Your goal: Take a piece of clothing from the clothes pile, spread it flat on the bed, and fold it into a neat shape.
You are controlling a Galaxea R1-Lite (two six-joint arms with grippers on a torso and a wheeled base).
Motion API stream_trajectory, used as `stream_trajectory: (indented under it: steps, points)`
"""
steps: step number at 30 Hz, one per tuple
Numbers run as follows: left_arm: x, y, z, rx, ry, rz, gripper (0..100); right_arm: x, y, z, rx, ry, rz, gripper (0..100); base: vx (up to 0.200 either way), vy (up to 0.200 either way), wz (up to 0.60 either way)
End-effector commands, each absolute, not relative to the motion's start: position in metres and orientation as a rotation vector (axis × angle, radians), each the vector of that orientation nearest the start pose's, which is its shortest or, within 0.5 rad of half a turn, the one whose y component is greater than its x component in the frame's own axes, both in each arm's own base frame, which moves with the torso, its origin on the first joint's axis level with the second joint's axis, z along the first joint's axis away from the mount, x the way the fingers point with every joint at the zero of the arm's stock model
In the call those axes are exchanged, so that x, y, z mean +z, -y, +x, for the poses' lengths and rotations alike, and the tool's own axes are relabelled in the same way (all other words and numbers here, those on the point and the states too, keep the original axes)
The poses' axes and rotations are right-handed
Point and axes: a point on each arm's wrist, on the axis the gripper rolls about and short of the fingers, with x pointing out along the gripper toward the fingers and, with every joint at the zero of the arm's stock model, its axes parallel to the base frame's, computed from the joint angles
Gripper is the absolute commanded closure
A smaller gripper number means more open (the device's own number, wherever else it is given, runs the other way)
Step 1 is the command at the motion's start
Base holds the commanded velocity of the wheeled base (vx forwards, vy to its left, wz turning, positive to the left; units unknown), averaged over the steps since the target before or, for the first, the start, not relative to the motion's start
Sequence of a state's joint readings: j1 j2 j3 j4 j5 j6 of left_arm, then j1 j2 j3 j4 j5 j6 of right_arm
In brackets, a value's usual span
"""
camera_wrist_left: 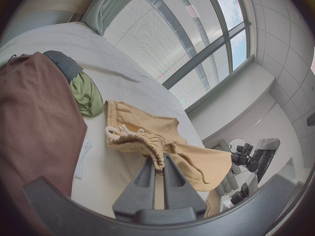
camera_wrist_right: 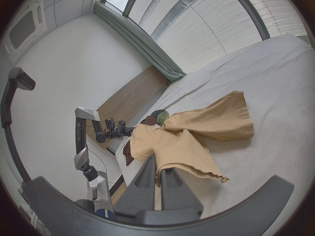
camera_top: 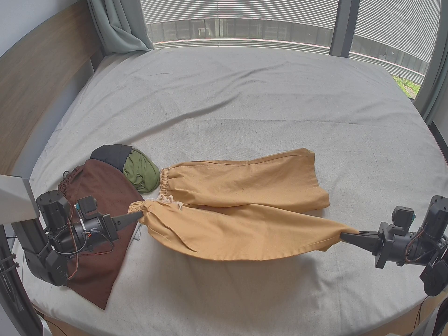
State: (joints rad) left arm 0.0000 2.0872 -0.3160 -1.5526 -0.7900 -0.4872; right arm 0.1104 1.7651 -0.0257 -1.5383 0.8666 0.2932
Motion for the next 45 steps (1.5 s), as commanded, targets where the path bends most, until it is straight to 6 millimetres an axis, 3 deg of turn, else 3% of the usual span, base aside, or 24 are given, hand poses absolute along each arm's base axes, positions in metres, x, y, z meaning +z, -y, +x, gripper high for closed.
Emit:
stream_trajectory:
  steps: [1,13,25,38,45]
  points:
    - [0.057,0.016,0.285,-0.714,-0.375,-0.545,100,0.099,-0.038,0.192,0.941,-0.297,0.338,100,0.000,0.000,0.00]
    - [0.072,0.015,0.294,-0.654,-0.308,-0.575,100,0.111,-0.036,0.187,0.957,-0.247,0.331,100,0.000,0.000,0.00]
    - [0.111,0.014,0.287,-0.662,-0.192,-0.597,100,0.115,-0.035,0.184,0.955,-0.234,0.340,100,0.000,0.000,0.00]
    - [0.109,0.013,0.283,-0.657,-0.201,-0.594,100,0.116,-0.035,0.177,0.958,-0.232,0.339,100,0.000,0.000,0.00]
    - [0.110,0.014,0.271,-0.668,-0.220,-0.599,100,0.117,-0.034,0.176,0.968,-0.227,0.336,100,0.000,0.000,0.00]
